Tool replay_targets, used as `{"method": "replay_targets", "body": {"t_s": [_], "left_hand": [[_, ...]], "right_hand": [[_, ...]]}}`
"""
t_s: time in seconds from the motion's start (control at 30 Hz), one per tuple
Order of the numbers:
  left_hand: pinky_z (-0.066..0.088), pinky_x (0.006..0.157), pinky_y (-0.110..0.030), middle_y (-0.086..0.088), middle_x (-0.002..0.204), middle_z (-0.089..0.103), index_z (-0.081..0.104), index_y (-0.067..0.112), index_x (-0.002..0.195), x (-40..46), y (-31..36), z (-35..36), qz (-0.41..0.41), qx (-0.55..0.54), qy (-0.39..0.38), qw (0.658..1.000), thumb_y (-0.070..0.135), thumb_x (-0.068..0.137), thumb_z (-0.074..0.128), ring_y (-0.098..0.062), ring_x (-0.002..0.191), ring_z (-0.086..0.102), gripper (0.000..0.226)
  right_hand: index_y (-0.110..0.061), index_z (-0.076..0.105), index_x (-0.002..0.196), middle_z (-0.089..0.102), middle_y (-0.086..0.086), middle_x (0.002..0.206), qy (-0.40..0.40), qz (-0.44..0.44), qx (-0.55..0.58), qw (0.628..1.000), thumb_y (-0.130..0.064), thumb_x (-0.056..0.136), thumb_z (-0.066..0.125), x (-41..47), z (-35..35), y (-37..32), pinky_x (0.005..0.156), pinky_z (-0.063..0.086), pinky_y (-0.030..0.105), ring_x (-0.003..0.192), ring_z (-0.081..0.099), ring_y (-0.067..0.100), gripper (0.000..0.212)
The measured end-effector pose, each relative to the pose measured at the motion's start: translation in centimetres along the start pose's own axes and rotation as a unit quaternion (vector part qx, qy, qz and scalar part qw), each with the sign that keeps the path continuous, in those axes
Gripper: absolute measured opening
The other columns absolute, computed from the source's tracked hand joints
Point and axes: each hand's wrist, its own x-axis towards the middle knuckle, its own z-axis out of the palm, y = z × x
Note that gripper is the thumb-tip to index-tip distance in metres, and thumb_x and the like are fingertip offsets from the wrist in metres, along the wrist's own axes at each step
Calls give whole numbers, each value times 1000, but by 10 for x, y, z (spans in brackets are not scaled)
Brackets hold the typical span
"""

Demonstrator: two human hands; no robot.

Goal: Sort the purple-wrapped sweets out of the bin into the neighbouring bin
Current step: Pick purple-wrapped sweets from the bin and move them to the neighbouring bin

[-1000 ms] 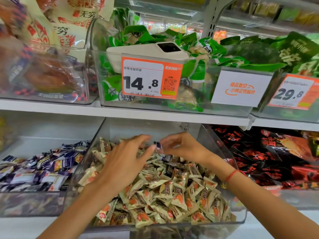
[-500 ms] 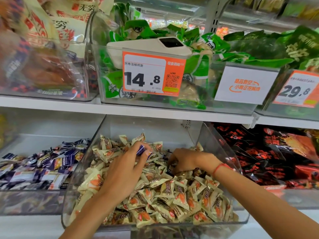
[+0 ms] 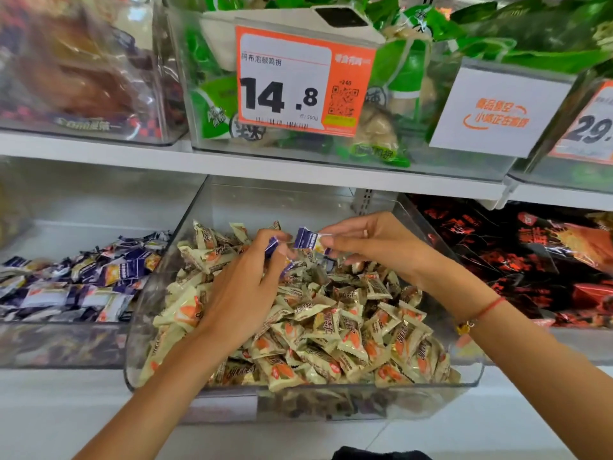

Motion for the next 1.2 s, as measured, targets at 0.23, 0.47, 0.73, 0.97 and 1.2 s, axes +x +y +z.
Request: {"method": "replay_targets", "body": {"t_s": [0.23,0.47,0.73,0.97,1.2], "left_hand": [[41,50,-22,7,61,54,56,30,97,-1,4,-4,-6,-78,17,997,55,94,30,-7,52,51,37],[34,44,-11,9,62,58,63,19,94,-3,9,-6,11,-64,13,998,49,86,44,4,44,49,36],[45,58,-19,9,73,66,64,24,94,-2,4,-6,-11,-104,15,994,58,83,43,-2,64,60,42],[34,44,-8,8,69,63,64,20,98,-2,11,-6,-1,-113,12,994,43,88,48,9,43,47,30],[41,60,-9,16,76,66,63,29,98,0,2,-5,-11,-103,-1,995,56,83,44,5,70,60,36]], "right_hand": [[-10,74,97,71,-3,76,-38,-14,-10,999,-21,84,72,5,23,-9,72,54,18,71,64,3,17],[-21,58,130,59,-1,126,-185,88,-539,817,-25,87,68,-1,-31,17,96,43,30,114,55,18,44],[-22,72,108,71,-3,111,93,-18,-492,866,-20,95,56,17,-39,33,92,51,39,104,65,20,20],[-30,68,113,63,-6,122,-142,27,-571,808,-14,83,68,9,-42,17,95,47,32,111,57,15,34],[-30,65,121,64,-4,120,-167,14,-625,763,-31,89,65,8,-37,34,92,49,36,111,57,21,32]]}}
